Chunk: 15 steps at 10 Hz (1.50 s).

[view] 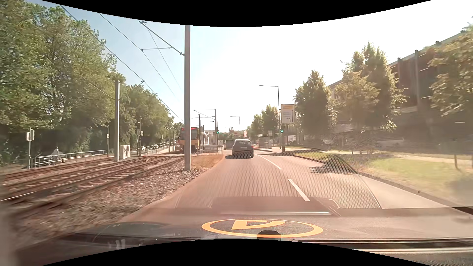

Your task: Follow the waypoints while adhering to traffic rules and regulations

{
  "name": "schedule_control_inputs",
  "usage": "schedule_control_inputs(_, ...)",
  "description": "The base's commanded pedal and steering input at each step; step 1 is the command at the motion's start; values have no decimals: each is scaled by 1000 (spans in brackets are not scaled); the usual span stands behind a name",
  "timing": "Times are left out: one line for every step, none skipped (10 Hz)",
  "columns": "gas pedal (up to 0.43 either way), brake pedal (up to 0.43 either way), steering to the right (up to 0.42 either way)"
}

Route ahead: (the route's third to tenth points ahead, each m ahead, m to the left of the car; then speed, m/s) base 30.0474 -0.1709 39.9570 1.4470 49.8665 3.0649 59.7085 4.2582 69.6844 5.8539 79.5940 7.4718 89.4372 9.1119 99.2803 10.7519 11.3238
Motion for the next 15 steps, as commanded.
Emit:
schedule_control_inputs(118,0,3)
schedule_control_inputs(118,0,2)
schedule_control_inputs(118,0,0)
schedule_control_inputs(118,0,-4)
schedule_control_inputs(118,0,-9)
schedule_control_inputs(118,0,-17)
schedule_control_inputs(118,0,-25)
schedule_control_inputs(118,0,-31)
schedule_control_inputs(138,0,-38)
schedule_control_inputs(138,0,-43)
schedule_control_inputs(150,0,-44)
schedule_control_inputs(157,0,-44)
schedule_control_inputs(157,0,-44)
schedule_control_inputs(157,0,-44)
schedule_control_inputs(157,0,-44)
